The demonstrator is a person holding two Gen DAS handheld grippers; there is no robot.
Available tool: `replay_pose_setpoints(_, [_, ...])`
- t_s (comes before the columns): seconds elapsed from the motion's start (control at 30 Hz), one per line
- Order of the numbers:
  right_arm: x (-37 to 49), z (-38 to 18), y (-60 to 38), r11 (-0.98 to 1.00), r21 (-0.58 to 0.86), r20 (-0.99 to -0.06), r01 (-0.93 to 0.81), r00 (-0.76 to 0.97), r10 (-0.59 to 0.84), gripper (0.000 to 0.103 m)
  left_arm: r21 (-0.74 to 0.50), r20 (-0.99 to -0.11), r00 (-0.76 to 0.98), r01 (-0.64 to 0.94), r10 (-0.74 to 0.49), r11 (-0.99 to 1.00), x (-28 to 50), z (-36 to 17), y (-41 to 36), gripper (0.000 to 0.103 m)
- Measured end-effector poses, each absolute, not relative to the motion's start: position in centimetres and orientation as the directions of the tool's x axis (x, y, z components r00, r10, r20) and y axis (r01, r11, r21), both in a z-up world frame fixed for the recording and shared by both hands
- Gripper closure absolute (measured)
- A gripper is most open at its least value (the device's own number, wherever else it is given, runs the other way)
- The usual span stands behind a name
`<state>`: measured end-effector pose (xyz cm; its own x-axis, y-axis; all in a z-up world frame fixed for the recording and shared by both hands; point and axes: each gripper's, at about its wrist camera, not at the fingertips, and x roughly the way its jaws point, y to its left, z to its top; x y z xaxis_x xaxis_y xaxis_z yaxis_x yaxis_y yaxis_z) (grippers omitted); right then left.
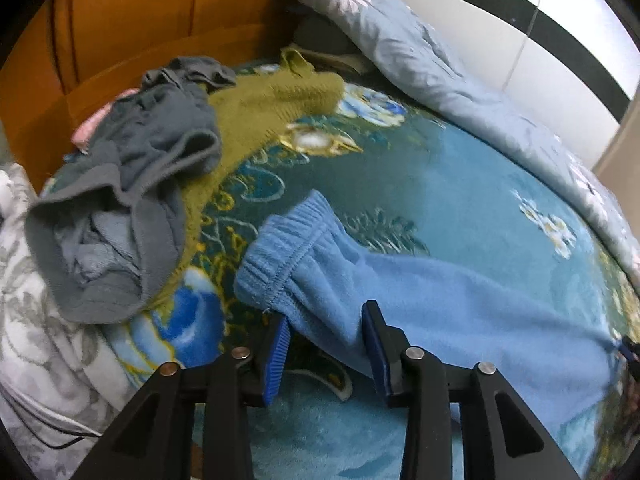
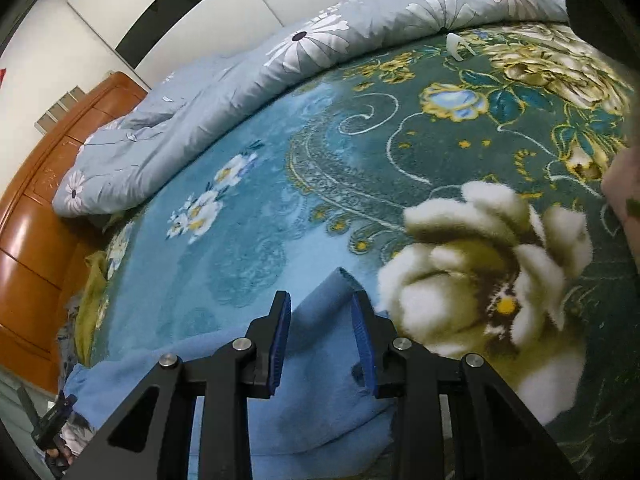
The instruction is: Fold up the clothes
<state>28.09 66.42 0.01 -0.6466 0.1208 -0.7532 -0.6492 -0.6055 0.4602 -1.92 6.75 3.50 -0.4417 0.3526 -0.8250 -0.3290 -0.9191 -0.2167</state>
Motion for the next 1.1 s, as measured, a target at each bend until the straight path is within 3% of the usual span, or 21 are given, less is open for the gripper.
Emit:
replay_pose_setpoints(0.1, [29.3, -1.1, 66.9, -0.571, 0.469, -0.764, -0.674, -0.634, 0.121, 0.07, -0.292, -0.821, -0.383, -0.356, 0.424, -0.888, -1.9, 2.9, 5.6, 0.043])
replay_pose_setpoints(0.23, [30.7, -2.1, 66.6, -0.54, 0.501, -0.761, -0.676, -0.641, 0.097, 0.07, -0.372, -0.793, -0.357, -0.358, 0.494, -0.856, -1.3, 2.6, 4.3, 0.031])
replay_pose_setpoints(0.43, [31.7, -1.3, 65.4, -0.552, 0.494, -0.759, -0.672, -0.643, 0.104, 0.07, -0.639, -0.647, -0.315, -0.274, 0.695, -0.719, -1.2, 2.3, 0.8, 0.026])
replay_pose_setpoints(0.57, [31.7, -0.8, 64.7, -0.572, 0.477, -0.755, -0.667, -0.644, 0.122, 0.071, -0.622, -0.663, -0.372, -0.208, 0.649, -0.755, -0.4, 2.0, -1.2, 0.026])
replay_pose_setpoints(0.6, [31.7, -0.7, 64.5, -0.577, 0.473, -0.754, -0.666, -0.645, 0.126, 0.078, -0.621, -0.664, -0.382, -0.199, 0.643, -0.758, -0.2, 2.0, -1.6, 0.026])
replay_pose_setpoints(0.63, [31.7, -0.6, 64.3, -0.582, 0.468, -0.753, -0.665, -0.645, 0.131, 0.092, -0.619, -0.663, -0.395, -0.191, 0.637, -0.762, 0.2, 2.1, -2.0, 0.026])
replay_pose_setpoints(0.67, [31.7, -0.4, 64.1, -0.589, 0.461, -0.751, -0.664, -0.645, 0.139, 0.095, -0.61, -0.664, -0.409, -0.187, 0.625, -0.77, 0.5, 2.4, -2.2, 0.026])
replay_pose_setpoints(0.8, [31.1, 1.5, 62.8, -0.669, 0.39, -0.744, -0.633, -0.645, 0.176, 0.099, -0.556, -0.651, -0.479, -0.228, 0.589, -0.8, 1.7, 4.6, -1.6, 0.026])
replay_pose_setpoints(0.93, [31.8, 4.0, 61.3, -0.714, 0.356, -0.706, -0.602, -0.674, 0.217, 0.099, -0.552, -0.586, -0.503, -0.325, 0.635, -0.768, 2.6, 7.6, 0.7, 0.026])
replay_pose_setpoints(1.1, [33.9, 4.0, 61.2, -0.683, 0.371, -0.702, -0.629, -0.672, 0.237, 0.099, -0.615, -0.515, -0.397, -0.447, 0.76, -0.65, 2.5, 8.9, 5.9, 0.022])
